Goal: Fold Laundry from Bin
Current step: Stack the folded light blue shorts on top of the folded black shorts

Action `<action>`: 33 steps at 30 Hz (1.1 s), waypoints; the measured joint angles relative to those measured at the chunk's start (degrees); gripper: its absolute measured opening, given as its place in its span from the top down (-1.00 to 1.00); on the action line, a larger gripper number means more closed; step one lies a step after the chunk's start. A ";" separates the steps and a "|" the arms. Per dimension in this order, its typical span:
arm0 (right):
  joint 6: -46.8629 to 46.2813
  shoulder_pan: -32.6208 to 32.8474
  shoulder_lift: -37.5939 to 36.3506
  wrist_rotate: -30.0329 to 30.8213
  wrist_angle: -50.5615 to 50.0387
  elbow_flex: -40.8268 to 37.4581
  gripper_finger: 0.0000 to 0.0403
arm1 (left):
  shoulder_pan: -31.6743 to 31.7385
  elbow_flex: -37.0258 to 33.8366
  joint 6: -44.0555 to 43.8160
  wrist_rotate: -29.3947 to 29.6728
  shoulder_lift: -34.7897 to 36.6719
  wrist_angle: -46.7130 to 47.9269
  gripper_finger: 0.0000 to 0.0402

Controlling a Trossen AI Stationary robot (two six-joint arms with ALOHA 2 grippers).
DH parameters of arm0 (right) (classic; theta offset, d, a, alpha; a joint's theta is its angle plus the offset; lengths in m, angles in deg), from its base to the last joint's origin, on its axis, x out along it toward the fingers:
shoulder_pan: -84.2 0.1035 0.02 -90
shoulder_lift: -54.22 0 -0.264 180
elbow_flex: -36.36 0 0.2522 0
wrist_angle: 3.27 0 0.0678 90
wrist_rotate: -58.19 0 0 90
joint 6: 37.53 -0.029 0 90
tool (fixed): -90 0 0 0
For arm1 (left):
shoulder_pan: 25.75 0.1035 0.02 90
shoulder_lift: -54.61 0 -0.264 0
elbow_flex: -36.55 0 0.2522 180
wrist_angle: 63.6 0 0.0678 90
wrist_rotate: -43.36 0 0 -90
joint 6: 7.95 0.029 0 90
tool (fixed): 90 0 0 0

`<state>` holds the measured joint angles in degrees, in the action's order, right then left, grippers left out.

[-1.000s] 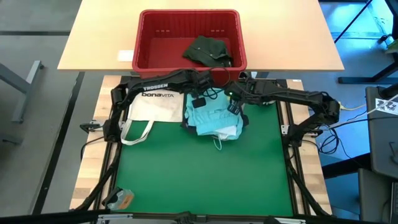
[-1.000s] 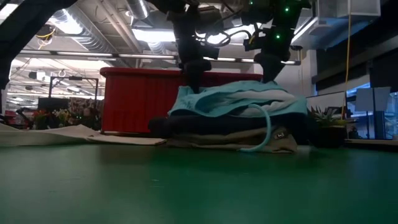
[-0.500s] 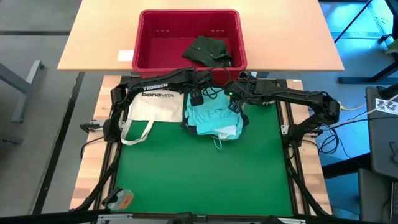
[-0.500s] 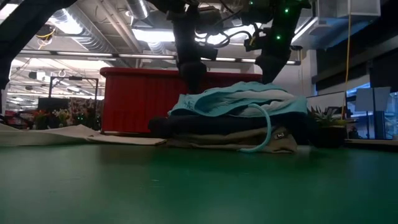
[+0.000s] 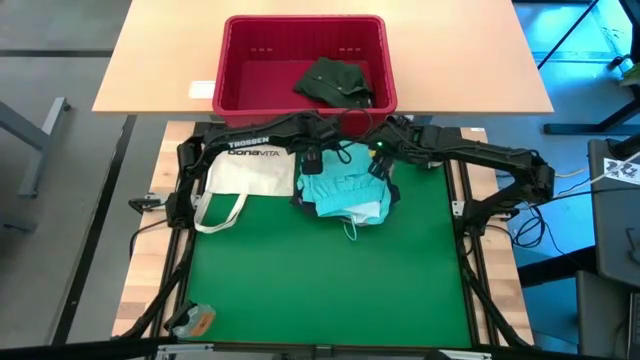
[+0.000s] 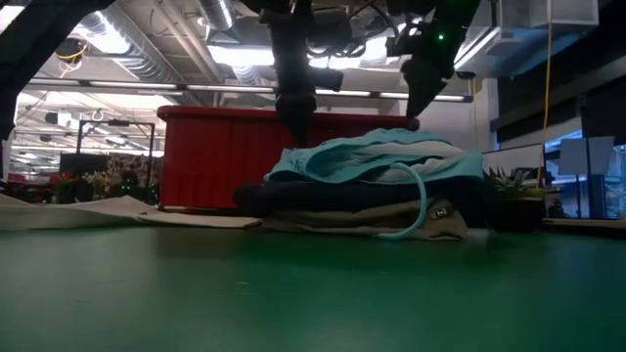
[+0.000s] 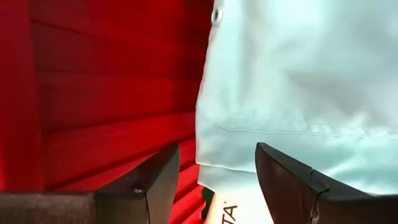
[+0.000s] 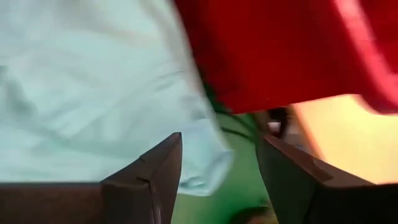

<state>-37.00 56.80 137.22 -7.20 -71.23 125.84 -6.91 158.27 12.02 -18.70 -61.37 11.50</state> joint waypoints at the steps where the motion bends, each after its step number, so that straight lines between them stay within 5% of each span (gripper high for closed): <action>1: -0.01 0.00 0.00 -2.15 0.22 -0.18 0.00 | -0.24 0.00 0.00 0.07 0.00 0.02 -0.02; 9: 1.34 0.04 0.20 -10.62 6.28 -4.10 0.02 | -3.24 -0.02 -0.03 0.78 -0.04 -1.36 0.07; 13: 1.49 0.02 0.20 -10.75 15.46 -8.27 0.11 | -3.68 -0.08 -0.28 -8.95 -0.11 -7.90 0.24; 19: 1.45 0.00 0.15 -5.51 26.07 -14.88 0.26 | -0.61 -0.44 -3.84 -10.90 -0.57 -13.53 0.56; 28: 1.29 -0.02 0.24 -4.77 30.22 -23.44 0.34 | 4.06 -15.07 -6.31 -12.70 -1.07 -24.90 0.95; 33: 1.23 -0.02 0.24 -6.14 36.48 -28.93 0.34 | 4.30 -21.53 -6.33 -12.72 -1.05 -31.29 0.98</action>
<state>-35.77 56.78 137.46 -13.34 -34.75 96.91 -2.61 136.74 5.69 -31.42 -62.42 -19.79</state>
